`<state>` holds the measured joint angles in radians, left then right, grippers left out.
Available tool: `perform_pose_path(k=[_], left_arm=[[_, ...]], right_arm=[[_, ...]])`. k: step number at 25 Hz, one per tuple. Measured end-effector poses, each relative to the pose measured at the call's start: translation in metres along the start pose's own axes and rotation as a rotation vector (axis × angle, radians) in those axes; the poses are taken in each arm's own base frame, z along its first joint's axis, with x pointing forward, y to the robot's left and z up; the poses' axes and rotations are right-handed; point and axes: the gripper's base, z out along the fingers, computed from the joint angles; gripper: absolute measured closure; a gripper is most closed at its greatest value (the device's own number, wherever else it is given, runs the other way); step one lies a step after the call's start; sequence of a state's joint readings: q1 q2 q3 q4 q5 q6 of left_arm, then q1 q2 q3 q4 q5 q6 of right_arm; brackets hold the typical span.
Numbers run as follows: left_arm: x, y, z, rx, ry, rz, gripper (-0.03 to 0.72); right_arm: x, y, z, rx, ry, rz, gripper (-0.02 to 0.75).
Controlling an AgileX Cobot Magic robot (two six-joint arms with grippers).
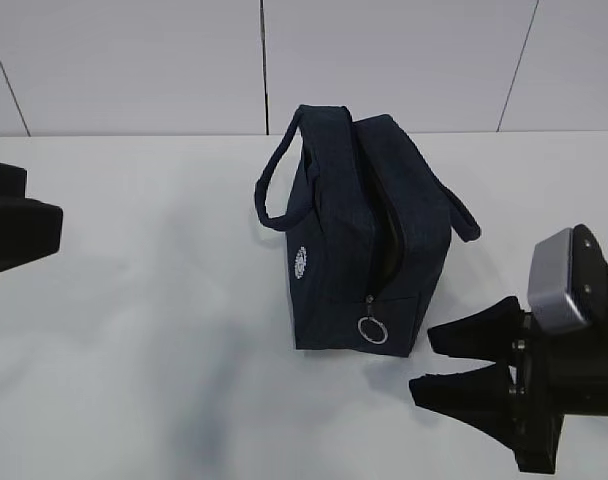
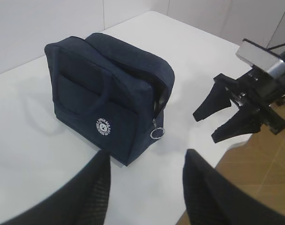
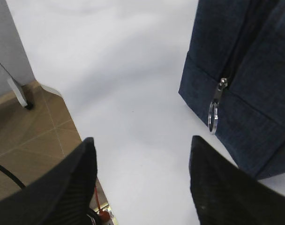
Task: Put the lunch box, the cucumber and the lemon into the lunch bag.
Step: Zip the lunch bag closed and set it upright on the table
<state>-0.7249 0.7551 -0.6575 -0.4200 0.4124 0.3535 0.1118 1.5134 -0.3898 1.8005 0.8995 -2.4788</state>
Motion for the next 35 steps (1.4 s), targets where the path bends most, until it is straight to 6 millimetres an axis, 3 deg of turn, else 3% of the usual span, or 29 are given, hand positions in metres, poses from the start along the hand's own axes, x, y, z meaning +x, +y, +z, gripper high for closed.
perform_pose_path(k=[6, 13, 35], left_arm=[[-0.001, 0.000, 0.000, -0.003, -0.008, 0.000, 0.326], [-0.002, 0.001, 0.000, -0.008, -0.021, 0.000, 0.326], [-0.005, 0.002, 0.000, -0.019, -0.054, -0.002, 0.326]], right_arm=[[-0.001, -0.015, 0.012, -0.023, -0.012, -0.020, 0.269], [-0.001, -0.036, 0.031, -0.060, -0.034, 0.011, 0.351], [0.027, -0.057, 0.059, -0.103, 0.013, 0.155, 0.377]])
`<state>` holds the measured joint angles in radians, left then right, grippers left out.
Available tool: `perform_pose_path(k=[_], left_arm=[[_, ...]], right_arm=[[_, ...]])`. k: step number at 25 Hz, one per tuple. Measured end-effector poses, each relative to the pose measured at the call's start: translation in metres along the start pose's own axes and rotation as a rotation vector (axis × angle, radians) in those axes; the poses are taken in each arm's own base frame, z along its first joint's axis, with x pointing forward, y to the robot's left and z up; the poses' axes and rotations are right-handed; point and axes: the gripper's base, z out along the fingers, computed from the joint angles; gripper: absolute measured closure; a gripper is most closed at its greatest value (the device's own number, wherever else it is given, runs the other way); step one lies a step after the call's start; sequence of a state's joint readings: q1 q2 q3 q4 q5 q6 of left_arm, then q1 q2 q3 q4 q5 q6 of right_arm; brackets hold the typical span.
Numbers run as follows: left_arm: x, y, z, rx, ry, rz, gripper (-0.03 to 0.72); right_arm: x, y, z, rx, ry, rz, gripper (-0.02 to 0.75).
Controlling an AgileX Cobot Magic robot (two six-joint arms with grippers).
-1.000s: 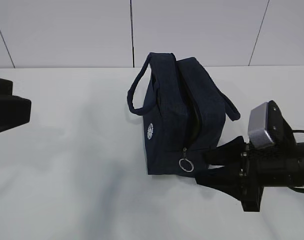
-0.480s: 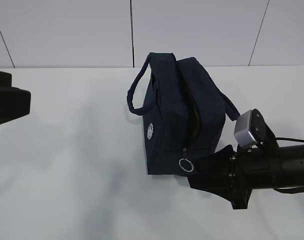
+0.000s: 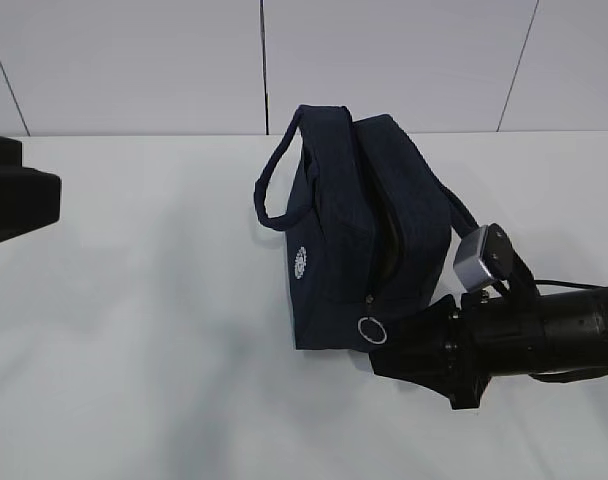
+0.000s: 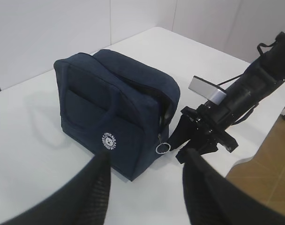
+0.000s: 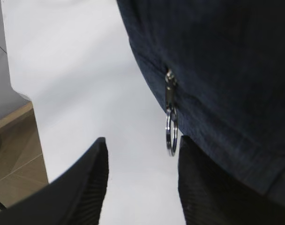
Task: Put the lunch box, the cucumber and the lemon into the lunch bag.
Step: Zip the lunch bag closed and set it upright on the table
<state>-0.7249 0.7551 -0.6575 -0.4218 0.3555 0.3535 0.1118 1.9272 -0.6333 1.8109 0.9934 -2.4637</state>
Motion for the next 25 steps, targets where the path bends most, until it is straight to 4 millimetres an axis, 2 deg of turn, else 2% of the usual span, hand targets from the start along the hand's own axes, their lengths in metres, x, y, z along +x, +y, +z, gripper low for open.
perform_pose_path(k=[6, 25], left_arm=[[0.000, 0.000, 0.000, 0.000, -0.002, -0.002, 0.326], [0.000, 0.000, 0.000, -0.001, -0.005, -0.002, 0.326]], right_arm=[[0.000, 0.001, 0.001, -0.027, -0.025, 0.015, 0.435], [-0.011, -0.011, 0.005, 0.013, -0.017, 0.034, 0.444]])
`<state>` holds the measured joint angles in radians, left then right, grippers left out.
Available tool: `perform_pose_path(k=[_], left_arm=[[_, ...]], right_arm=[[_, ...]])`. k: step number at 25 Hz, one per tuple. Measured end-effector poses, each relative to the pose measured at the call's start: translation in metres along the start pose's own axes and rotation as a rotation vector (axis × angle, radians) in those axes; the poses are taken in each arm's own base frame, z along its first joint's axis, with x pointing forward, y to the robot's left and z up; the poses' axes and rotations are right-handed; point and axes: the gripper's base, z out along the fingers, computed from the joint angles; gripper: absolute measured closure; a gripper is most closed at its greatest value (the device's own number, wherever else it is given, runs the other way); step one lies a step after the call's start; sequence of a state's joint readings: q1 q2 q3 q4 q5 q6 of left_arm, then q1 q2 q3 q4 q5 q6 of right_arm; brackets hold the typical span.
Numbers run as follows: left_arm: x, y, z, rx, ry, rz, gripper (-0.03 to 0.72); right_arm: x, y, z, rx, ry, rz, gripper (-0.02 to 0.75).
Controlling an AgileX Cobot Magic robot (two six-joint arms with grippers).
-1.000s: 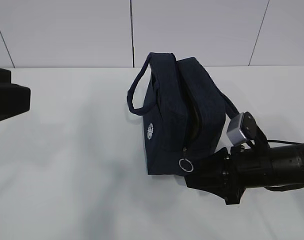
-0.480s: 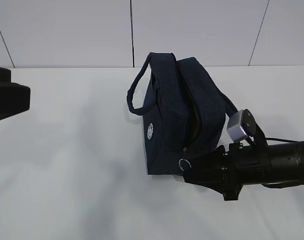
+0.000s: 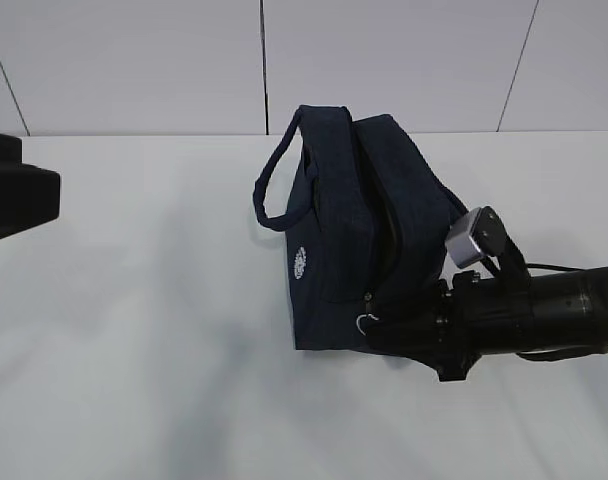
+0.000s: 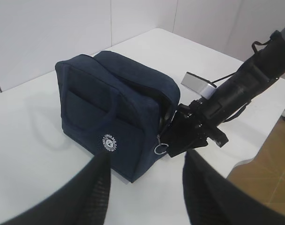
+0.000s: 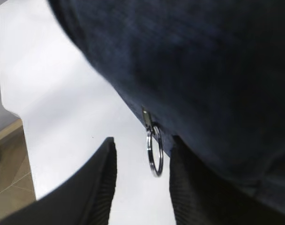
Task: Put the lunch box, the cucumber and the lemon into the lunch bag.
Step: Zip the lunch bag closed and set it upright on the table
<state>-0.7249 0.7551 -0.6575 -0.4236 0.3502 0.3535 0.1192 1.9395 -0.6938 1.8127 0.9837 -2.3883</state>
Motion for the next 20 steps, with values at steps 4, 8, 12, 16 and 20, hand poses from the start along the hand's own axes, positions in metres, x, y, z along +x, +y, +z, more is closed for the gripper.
perform_pose_path(k=[4, 8, 12, 16, 20], left_arm=[[0.000, 0.000, 0.000, 0.000, 0.000, 0.000, 0.326], [0.000, 0.000, 0.000, 0.000, -0.001, 0.000, 0.326], [0.000, 0.000, 0.000, 0.000, -0.001, 0.000, 0.326], [0.000, 0.000, 0.000, -0.001, -0.002, 0.000, 0.326], [0.000, 0.000, 0.000, -0.001, -0.002, 0.000, 0.326]], right_arm=[[-0.003, 0.005, 0.008, -0.015, 0.018, -0.024, 0.444], [-0.006, 0.005, 0.014, -0.009, 0.039, -0.047, 0.444], [0.003, 0.002, 0.022, -0.024, 0.060, -0.019, 0.449], [0.007, 0.002, 0.026, -0.061, 0.039, 0.011, 0.489], [0.007, 0.003, 0.026, -0.071, 0.031, 0.015, 0.503]])
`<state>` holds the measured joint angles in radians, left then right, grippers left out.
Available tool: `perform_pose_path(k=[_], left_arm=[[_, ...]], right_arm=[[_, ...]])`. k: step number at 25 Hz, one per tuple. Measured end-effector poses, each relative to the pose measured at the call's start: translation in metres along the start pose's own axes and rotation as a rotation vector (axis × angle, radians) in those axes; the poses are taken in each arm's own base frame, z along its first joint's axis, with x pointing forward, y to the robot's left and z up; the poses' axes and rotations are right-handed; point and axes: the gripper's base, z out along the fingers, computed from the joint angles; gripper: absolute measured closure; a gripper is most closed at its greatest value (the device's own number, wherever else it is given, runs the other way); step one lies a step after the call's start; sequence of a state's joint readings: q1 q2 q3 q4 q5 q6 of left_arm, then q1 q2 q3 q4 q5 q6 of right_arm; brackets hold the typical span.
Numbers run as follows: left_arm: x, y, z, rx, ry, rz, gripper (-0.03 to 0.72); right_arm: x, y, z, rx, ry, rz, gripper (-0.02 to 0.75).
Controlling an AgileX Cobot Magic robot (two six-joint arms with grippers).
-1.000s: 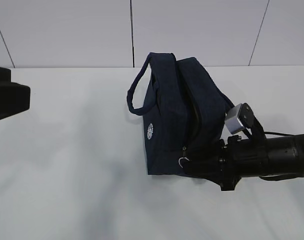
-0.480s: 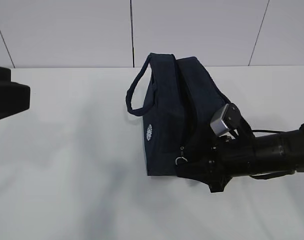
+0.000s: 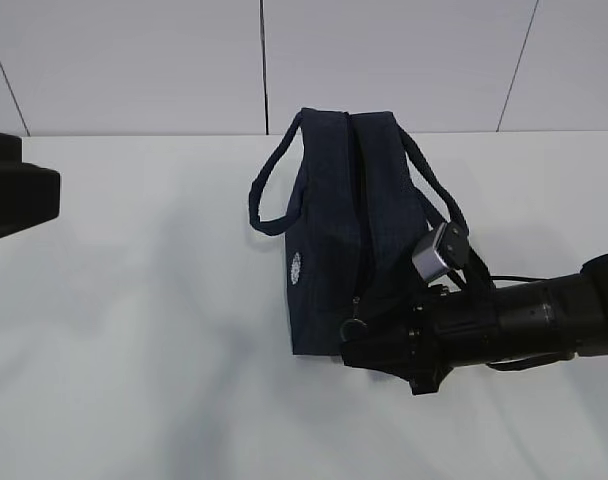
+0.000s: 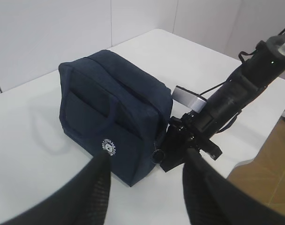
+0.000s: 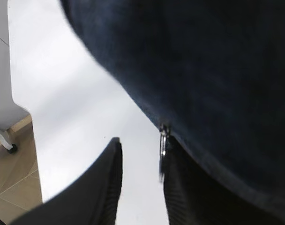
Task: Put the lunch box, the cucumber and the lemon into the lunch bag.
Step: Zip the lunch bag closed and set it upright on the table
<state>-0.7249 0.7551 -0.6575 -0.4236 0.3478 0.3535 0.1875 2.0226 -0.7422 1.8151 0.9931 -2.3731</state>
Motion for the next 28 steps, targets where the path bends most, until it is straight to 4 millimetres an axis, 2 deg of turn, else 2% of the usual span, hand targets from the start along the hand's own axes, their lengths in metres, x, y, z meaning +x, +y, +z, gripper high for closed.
perform_pose_path(k=[6, 10, 12, 19, 28], left_arm=[[0.0000, 0.0000, 0.0000, 0.000, 0.000, 0.000, 0.326], [0.0000, 0.0000, 0.0000, 0.000, 0.000, 0.000, 0.327], [0.0000, 0.0000, 0.0000, 0.000, 0.000, 0.000, 0.327], [0.0000, 0.0000, 0.0000, 0.000, 0.000, 0.000, 0.327], [0.0000, 0.0000, 0.0000, 0.000, 0.000, 0.000, 0.337]], right_arm=[[-0.0002, 0.0002, 0.0000, -0.002, -0.002, 0.002, 0.526], [-0.0003, 0.0003, 0.0000, -0.003, -0.003, 0.002, 0.679], [-0.0003, 0.0003, 0.0000, -0.003, -0.003, 0.002, 0.722], [-0.0025, 0.0025, 0.0000, -0.029, -0.029, 0.008, 0.731], [-0.0078, 0.0076, -0.0006, -0.091, -0.081, 0.150, 0.731]])
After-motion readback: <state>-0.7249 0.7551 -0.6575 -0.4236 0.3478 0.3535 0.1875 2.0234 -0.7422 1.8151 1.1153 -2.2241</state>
